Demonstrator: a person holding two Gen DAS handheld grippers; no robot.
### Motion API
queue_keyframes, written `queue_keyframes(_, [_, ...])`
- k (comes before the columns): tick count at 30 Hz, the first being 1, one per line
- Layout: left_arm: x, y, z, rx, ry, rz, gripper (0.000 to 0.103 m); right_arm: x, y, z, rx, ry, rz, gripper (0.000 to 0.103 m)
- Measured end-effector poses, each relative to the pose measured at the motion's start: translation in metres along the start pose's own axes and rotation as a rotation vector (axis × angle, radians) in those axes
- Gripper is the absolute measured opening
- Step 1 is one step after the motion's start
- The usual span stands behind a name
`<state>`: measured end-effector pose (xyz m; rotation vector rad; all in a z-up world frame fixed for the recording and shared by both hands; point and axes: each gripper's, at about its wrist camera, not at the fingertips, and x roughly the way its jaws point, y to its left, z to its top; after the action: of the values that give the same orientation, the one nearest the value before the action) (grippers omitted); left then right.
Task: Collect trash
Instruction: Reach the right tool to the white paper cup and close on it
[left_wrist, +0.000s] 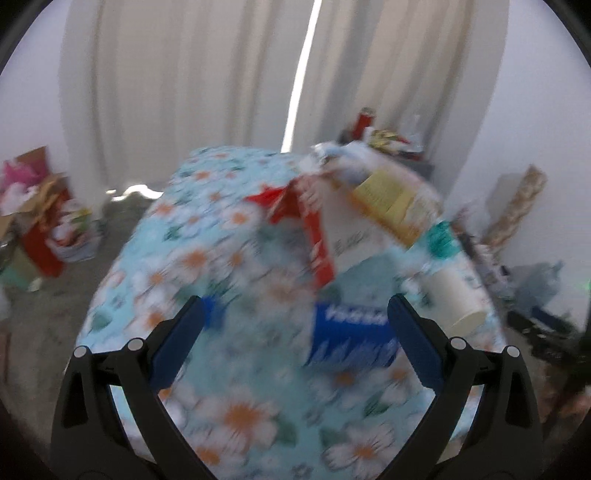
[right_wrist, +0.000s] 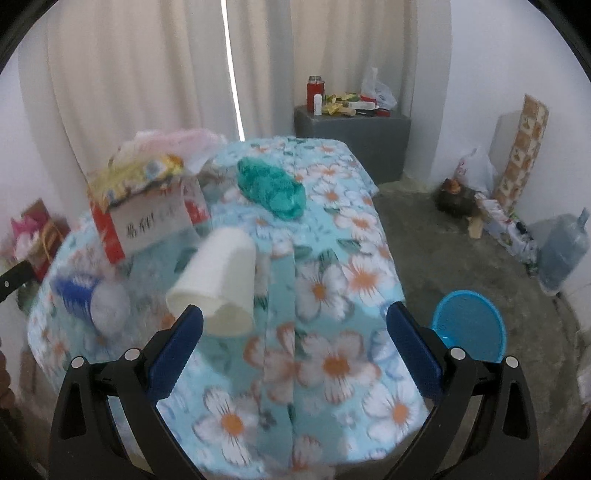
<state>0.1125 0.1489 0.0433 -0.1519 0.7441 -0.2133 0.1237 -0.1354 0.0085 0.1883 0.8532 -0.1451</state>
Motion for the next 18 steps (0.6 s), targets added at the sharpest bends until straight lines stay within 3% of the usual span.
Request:
queue_keyframes(4, [0.003, -0.012, 0.028, 0.024, -0.066, -0.083, 0.095, 0.015, -0.014, 0.011, 0.096, 0.045, 0.099, 0.097])
queue_keyframes(8, [0.01, -0.025, 0.066, 0.018, -0.064, -0.248, 0.095, 0.036, -0.031, 0.015, 0.199, 0.099, 0.222, 0.097])
queue_keyframes(11, [0.025, -0.033, 0.089, -0.024, -0.014, -0.349, 0.091, 0.048, -0.038, 0.014, 0.246, 0.122, 0.274, 0.096])
queue_keyframes(12, [0.032, -0.038, 0.097, -0.033, 0.004, -0.368, 0.082, 0.049, -0.04, 0.015, 0.255, 0.127, 0.284, 0.096])
queue_keyframes(14, [0.048, -0.045, 0.112, -0.038, 0.045, -0.366, 0.07, 0.055, -0.043, 0.013, 0.277, 0.14, 0.315, 0.095])
queue_keyframes(18, [0.091, -0.043, 0.131, -0.129, 0.197, -0.419, 0.06, 0.06, -0.051, 0.011, 0.305, 0.152, 0.349, 0.094])
